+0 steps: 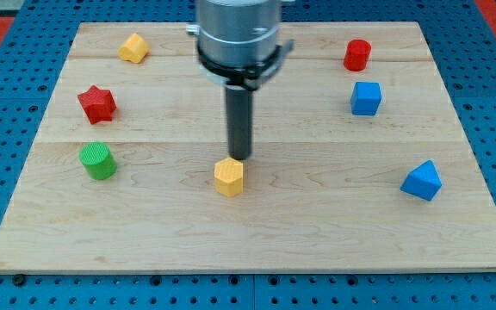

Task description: Place your arm on top of the red star

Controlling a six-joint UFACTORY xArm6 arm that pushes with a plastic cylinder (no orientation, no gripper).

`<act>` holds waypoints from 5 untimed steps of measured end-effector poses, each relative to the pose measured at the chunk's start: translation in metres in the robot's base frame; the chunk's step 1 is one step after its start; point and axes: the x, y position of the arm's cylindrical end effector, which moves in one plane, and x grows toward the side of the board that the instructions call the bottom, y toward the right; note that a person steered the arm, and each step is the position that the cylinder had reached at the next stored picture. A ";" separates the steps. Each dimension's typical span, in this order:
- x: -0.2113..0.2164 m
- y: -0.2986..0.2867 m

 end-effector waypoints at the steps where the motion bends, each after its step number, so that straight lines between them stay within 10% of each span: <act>1: -0.045 -0.047; 5: -0.179 -0.231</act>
